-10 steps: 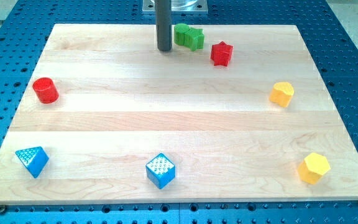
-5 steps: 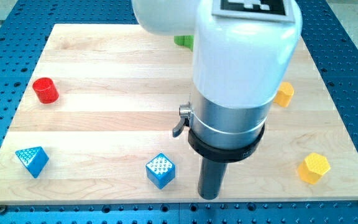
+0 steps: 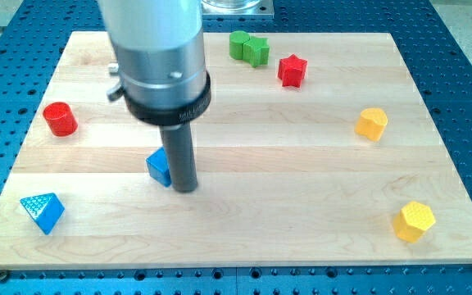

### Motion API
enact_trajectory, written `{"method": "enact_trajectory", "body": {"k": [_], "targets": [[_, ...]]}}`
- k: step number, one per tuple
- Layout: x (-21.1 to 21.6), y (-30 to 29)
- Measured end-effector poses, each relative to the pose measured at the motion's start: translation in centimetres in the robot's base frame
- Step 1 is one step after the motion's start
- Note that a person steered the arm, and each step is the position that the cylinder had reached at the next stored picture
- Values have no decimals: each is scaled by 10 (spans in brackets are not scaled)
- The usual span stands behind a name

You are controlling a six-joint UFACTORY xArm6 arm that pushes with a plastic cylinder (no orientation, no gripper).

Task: Push the blue blocks into the green blocks

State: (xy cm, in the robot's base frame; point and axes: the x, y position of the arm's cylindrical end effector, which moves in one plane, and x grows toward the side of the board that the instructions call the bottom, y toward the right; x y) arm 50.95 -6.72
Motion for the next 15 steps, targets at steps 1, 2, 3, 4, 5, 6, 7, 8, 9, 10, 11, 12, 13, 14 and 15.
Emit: {"method": "enact_trajectory", "body": {"k": [1,2,3,4,5,6,7,8,9,10,11,12,13,14,15], "targets": [[7,16],[26,-37],[-42,-13],[-119,38],[-115,33],[-140,35],[-187,19],[-175,-12],[-172,-62],[-197,-58],[-192,-41],[-190,-6],[-200,32],[-189,-35],[-219,-11]]}}
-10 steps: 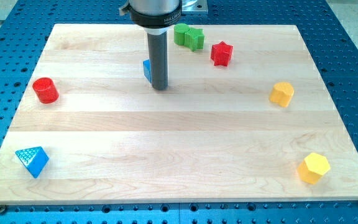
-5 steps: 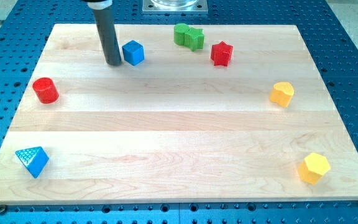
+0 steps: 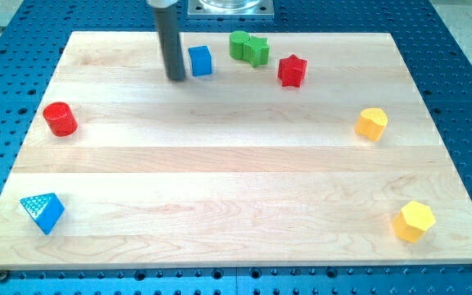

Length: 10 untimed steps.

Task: Push the blue blocks into the green blocks

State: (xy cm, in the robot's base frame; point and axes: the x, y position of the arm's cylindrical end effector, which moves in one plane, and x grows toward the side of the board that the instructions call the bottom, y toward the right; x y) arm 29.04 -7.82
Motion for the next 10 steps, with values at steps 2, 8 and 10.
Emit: {"method": "enact_trajectory", "body": {"k": [2,8,10], "targets": [[19,8],[220,-101],[174,-118]]}}
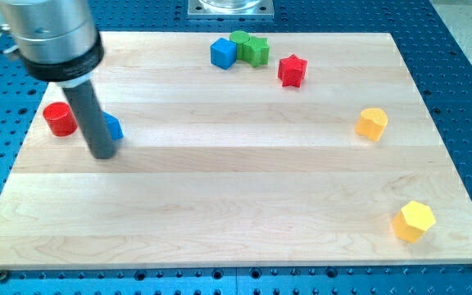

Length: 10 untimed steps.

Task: Push the blue blocks into the green blocks

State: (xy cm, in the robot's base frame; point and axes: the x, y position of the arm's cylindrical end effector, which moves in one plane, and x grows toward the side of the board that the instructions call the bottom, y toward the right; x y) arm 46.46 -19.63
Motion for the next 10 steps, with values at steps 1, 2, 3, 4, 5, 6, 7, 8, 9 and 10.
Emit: {"method": "enact_trajectory", "body": {"k": [1,2,3,4,5,6,7,8,9,10], "targets": [[-49,-6],[-97,38],[-108,112],[-91,135],[-77,144],[-88,164],[-108,186],[-101,193],[-117,195],[-140,213]]}}
